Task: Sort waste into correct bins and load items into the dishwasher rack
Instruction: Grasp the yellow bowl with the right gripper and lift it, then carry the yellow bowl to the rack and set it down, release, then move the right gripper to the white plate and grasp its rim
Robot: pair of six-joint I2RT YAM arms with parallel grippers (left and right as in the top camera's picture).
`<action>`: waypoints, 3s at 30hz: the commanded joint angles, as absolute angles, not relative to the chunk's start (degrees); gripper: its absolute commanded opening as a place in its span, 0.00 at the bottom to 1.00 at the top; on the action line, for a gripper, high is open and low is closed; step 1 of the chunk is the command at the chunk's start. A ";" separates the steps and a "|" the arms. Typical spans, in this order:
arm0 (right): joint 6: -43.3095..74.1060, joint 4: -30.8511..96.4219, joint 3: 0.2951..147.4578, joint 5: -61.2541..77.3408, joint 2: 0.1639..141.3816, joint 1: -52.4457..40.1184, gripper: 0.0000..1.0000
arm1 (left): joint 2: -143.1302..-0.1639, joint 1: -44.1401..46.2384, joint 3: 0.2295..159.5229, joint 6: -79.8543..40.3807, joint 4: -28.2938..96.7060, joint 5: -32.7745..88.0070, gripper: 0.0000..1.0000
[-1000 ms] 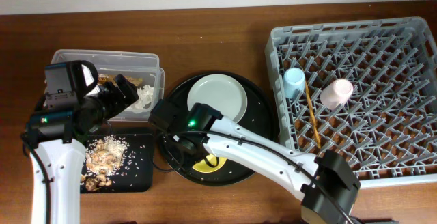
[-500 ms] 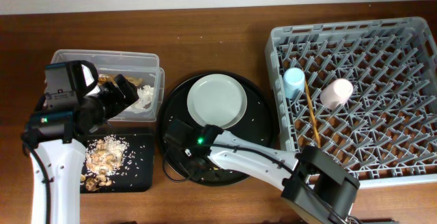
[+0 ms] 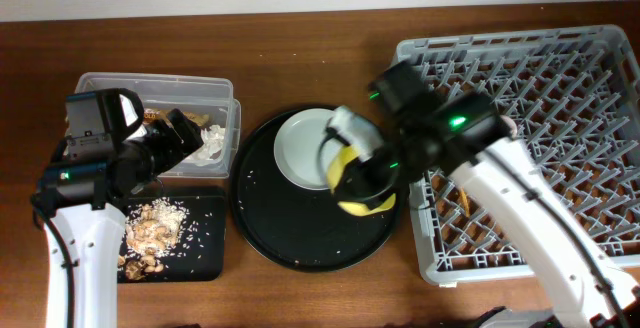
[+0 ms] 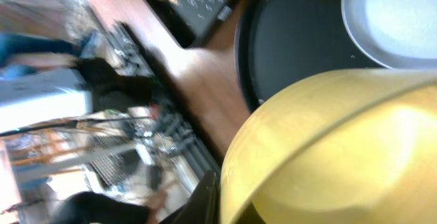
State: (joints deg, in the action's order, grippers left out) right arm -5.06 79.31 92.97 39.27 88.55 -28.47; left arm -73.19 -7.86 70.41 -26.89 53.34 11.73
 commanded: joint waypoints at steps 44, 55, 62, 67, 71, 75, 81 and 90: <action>-4.82 65.41 66.54 62.52 87.64 57.69 0.64 | -72.99 -8.05 70.76 -27.35 53.25 11.51 0.99; 14.28 77.62 83.68 3.01 82.89 5.72 0.71 | -72.99 -8.05 70.76 -27.35 53.25 11.53 0.99; 15.97 93.34 79.66 15.99 78.52 10.13 0.19 | -72.99 -8.05 70.76 -27.35 53.25 11.53 1.00; 16.08 83.55 63.64 10.35 78.63 10.24 0.04 | -72.99 -8.05 70.76 -27.35 53.25 11.51 0.99; 27.00 78.78 64.05 -7.99 78.65 11.73 0.08 | -72.99 -8.05 70.76 -27.35 53.25 11.53 0.99; 29.71 74.46 64.05 -14.20 79.18 11.70 0.21 | -72.99 -8.05 70.76 -27.35 53.25 11.51 0.99; 27.62 70.59 72.64 -5.39 79.15 11.70 0.27 | -72.99 -8.05 70.76 -27.35 53.25 11.51 0.99; 8.73 62.06 82.65 12.23 90.21 -18.22 0.61 | -72.99 -8.05 70.76 -27.35 53.25 11.51 0.99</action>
